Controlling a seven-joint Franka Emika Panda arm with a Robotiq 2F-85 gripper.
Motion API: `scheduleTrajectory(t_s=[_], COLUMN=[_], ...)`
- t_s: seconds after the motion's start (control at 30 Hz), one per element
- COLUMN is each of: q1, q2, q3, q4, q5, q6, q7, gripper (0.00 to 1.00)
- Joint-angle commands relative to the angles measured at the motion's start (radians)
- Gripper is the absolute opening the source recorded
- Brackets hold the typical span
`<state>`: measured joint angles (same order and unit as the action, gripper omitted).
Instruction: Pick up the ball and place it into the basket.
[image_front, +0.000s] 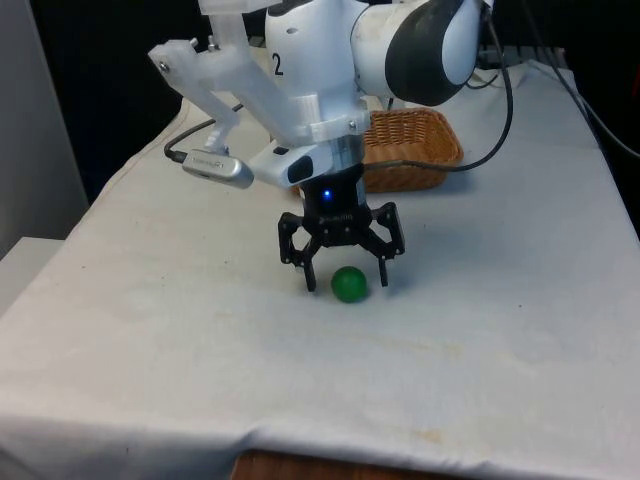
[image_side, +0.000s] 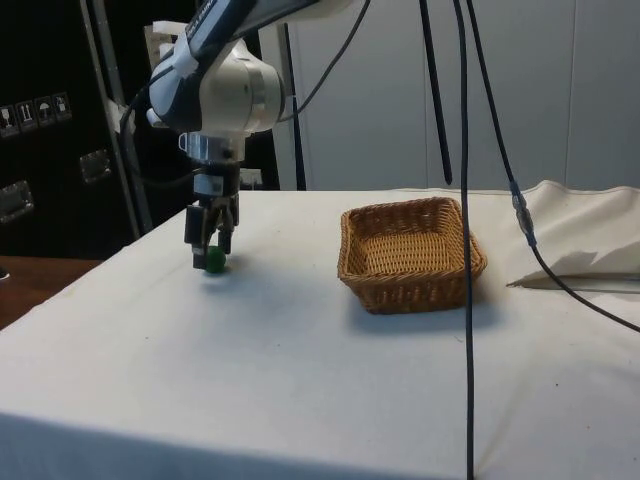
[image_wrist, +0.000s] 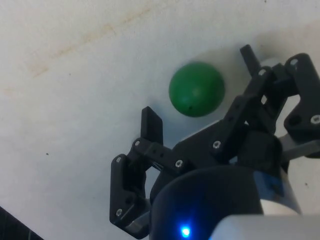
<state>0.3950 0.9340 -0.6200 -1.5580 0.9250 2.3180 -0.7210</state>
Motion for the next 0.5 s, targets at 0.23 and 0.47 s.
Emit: scheduleTrajectory(t_s=[0.23,0.47], q1=[0.008,0.014], q2=[-0.004,-0.006], q3=[-0.003,-0.006], q4=[-0.015,-0.022], q5=[0.006,0.006], q6=[0.018,0.024], q7=[0.000,0.004], gripper=[1.00,0.43])
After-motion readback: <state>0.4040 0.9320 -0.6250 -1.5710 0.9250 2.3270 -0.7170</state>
